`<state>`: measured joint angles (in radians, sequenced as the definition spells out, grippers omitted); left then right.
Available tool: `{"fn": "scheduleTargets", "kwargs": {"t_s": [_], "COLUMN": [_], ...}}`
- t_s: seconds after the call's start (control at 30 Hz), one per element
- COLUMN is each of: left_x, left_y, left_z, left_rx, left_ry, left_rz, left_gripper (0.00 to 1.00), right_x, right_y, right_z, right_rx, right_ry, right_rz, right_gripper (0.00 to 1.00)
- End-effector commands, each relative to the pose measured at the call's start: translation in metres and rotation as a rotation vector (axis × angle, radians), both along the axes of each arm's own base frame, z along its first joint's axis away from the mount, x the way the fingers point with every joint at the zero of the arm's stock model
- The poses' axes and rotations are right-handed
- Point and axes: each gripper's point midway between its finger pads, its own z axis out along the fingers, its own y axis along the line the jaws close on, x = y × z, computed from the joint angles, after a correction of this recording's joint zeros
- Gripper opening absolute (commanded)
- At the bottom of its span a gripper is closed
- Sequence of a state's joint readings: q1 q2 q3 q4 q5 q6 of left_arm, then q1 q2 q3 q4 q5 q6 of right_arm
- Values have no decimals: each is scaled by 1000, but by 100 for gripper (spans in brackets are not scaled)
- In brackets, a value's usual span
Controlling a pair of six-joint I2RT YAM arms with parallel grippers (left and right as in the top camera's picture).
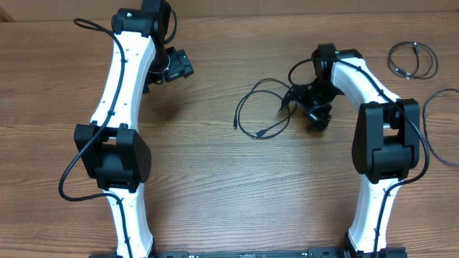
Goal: Untangle cables
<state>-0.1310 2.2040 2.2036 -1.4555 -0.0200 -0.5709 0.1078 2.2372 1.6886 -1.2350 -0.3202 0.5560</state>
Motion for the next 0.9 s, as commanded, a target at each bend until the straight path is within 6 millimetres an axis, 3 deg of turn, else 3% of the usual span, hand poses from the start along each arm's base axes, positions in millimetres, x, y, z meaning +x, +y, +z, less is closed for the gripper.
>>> {"fn": "scheduleTargets", "kwargs": {"t_s": [0.0, 0.1, 0.2, 0.33, 0.47, 0.7, 0.8, 0.83, 0.87], "left_x": [1, 1, 1, 1, 1, 1, 1, 1, 1], "left_y": [0, 0, 0, 0, 0, 0, 0, 0, 0], "left_z": [7, 7, 7, 7, 7, 7, 7, 7, 7], "left_rx": [5, 5, 5, 5, 5, 5, 5, 5, 5], "left_ry": [-18, -18, -18, -18, -18, -18, -18, -18, -18], "left_rz": [11, 11, 11, 11, 11, 11, 11, 11, 11], "left_gripper": [99, 100, 99, 100, 100, 99, 100, 100, 100], "right_x": [12, 49, 83, 110, 114, 97, 97, 98, 97], "right_y": [-21, -35, -29, -19, -3, 37, 39, 38, 36], "right_z": [2, 20, 27, 23, 8, -23, -34, -35, -38], "right_rx": [-134, -218, -210, -220, -212, -188, -255, -277, -292], "right_ry": [-60, -218, -394, -529, -551, -516, -496, -490, -480], "right_rz": [150, 297, 491, 632, 737, 964, 1002, 1010, 1013], "right_gripper": [100, 100, 100, 100, 100, 100, 100, 97, 87]}}
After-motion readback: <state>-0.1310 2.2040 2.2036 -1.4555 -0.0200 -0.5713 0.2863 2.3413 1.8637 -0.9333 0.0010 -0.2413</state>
